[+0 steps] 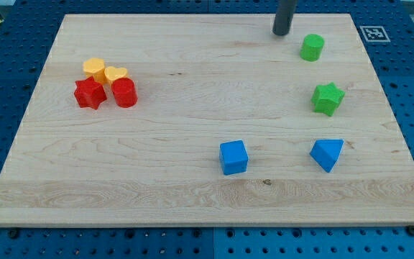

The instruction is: Slide the green circle towards the green star

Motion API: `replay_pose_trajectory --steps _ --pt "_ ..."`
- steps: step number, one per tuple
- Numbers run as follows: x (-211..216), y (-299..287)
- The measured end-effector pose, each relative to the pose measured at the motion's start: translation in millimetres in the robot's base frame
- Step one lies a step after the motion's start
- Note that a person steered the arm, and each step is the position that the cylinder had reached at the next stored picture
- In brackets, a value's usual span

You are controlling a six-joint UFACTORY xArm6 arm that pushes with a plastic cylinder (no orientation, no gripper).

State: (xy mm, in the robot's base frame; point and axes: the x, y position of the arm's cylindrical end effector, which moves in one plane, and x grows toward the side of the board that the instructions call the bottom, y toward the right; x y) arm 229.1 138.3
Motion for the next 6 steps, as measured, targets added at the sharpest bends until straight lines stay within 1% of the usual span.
replay_pose_trajectory --steps 1,4,5,6 --pt "2.9 14.8" --pt "94.0 68.3" --pt "100.7 83.6" --pt "100.8 118.8"
